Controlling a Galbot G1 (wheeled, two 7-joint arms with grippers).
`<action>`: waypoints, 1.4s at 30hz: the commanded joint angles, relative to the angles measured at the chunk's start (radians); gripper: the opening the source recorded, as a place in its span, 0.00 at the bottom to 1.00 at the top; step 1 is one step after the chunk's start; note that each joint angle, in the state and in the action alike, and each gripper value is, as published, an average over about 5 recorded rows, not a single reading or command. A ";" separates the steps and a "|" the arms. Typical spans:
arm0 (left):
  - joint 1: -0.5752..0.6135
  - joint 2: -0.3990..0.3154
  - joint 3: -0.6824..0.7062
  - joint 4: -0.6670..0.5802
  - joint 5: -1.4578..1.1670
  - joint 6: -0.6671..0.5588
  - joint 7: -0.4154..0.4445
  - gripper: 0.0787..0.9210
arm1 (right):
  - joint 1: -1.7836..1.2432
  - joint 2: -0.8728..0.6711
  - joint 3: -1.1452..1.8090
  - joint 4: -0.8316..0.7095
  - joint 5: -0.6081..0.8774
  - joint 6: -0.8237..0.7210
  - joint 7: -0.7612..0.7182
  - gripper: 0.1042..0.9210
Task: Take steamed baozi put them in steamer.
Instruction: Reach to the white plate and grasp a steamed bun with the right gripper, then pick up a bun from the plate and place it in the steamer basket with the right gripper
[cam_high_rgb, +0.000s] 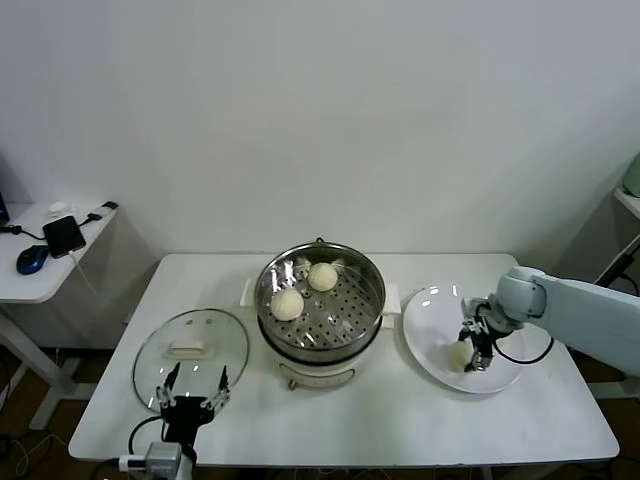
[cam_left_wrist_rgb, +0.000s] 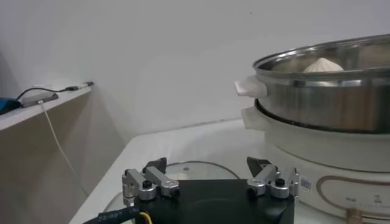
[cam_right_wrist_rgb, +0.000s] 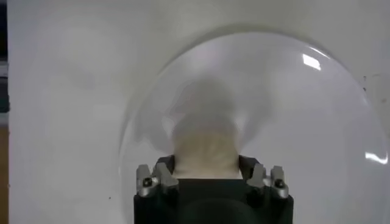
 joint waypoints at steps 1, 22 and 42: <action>0.004 -0.004 0.006 -0.014 0.004 0.003 0.000 0.88 | 0.212 0.007 -0.084 0.015 0.027 0.041 -0.083 0.68; 0.017 0.007 0.007 -0.040 -0.004 0.000 0.002 0.88 | 0.699 0.639 -0.177 0.237 0.000 0.640 -0.200 0.68; 0.022 0.000 -0.004 -0.028 -0.006 -0.007 -0.003 0.88 | 0.354 0.686 -0.193 0.143 -0.315 0.726 -0.103 0.68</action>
